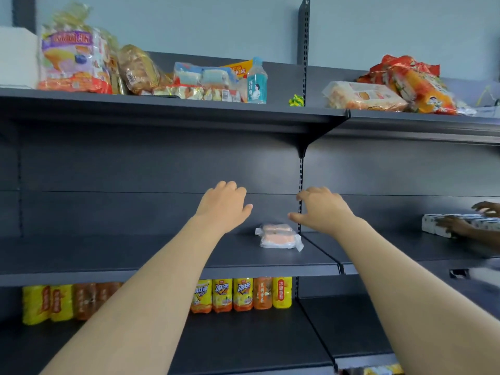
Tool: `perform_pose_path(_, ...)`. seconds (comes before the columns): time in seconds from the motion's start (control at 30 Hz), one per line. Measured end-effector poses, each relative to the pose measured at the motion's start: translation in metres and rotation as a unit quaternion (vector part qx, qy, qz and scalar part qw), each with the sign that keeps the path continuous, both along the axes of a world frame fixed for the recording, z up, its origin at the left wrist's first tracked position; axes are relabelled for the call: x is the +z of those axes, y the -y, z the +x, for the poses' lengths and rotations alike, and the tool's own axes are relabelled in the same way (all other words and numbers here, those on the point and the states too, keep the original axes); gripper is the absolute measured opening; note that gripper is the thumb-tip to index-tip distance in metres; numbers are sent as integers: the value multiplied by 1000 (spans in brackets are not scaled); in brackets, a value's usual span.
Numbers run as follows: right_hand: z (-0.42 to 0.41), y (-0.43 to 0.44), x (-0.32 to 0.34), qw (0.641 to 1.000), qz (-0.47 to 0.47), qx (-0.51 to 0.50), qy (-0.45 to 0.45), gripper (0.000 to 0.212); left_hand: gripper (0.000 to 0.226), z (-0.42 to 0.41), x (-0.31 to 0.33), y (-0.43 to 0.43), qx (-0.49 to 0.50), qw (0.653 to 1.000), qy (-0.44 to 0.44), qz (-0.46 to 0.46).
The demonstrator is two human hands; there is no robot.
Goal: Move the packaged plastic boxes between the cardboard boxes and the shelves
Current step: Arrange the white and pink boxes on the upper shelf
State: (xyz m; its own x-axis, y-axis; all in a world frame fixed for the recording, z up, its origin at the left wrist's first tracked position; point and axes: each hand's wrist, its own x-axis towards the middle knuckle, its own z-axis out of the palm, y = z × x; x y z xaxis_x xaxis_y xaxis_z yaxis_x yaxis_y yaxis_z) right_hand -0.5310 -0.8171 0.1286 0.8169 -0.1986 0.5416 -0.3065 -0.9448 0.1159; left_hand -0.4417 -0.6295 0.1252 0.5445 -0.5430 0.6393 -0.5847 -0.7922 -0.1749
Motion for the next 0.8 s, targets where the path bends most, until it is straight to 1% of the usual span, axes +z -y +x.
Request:
perform_pose_path(0.1,36,23,-9,1000,-6,1,-29,59,41,32,-5,19,11,999,-40,-2)
perform_pose_path(0.23,91,65,-18,998,-13,0,-69,61,40,86,-13,52,41,998,-56,11)
perform_pose_path(0.4,162,119,-50,995,22,10,-100,56,40,149,-37,101,54,994,-93,4)
perform_pose_path(0.5,201,146,-74,992,34,16,-122,56,40,181,-59,123,63,991,-117,20)
perform_pose_path(0.57,227,164,-87,990,75,19,-120,59,40,203,-71,135,70,989,-129,29)
perform_pose_path(0.63,249,178,-99,983,148,21,-104,61,40,224,-83,146,72,986,-150,23)
perform_pose_path(0.8,301,204,-128,955,290,6,-62,62,39,272,-107,179,67,977,-200,-9)
